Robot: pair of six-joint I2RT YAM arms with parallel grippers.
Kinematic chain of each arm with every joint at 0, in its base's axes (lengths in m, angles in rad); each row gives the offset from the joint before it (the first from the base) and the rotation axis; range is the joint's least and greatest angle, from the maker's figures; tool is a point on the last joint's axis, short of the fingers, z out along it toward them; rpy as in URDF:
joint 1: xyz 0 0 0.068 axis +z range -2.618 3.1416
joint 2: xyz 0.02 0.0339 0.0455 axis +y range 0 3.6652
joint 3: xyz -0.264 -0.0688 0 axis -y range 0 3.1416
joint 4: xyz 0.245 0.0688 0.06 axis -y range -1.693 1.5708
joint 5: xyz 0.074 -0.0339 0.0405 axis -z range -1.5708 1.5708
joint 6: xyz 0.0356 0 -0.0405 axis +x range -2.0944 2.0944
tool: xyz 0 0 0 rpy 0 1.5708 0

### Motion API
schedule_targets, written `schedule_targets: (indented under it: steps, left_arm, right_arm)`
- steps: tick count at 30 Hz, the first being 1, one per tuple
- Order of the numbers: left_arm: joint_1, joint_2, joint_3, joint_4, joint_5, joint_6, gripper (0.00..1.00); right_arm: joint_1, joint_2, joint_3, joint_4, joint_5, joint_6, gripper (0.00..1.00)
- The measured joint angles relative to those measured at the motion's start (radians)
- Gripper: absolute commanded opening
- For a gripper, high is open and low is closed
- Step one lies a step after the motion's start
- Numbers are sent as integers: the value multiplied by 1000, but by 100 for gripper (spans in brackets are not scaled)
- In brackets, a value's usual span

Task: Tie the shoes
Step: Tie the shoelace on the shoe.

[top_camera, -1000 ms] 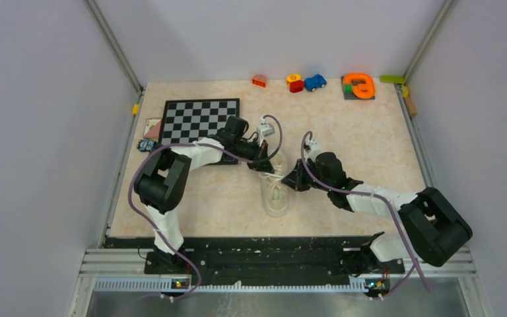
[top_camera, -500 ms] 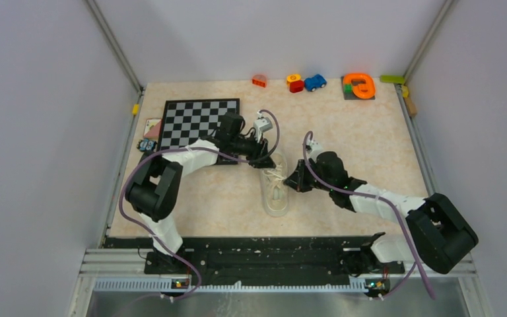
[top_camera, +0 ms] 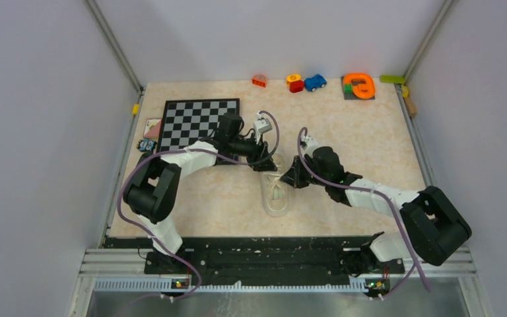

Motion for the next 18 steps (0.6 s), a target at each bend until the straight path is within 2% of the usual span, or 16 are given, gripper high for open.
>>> schedule_targets:
  steps: [5, 14, 18]
  left_arm:
    - [-7, 2, 0, -16, 51, 39, 58]
    - [-48, 58, 19, -120, 55, 152, 58]
    - [-54, 58, 20, -126, 49, 181, 49]
  right_arm:
    - [0, 16, 12, 0, -10, -11, 0]
    - [0, 19, 31, -27, -23, -14, 0]
    - [0, 19, 44, -51, -32, -20, 0]
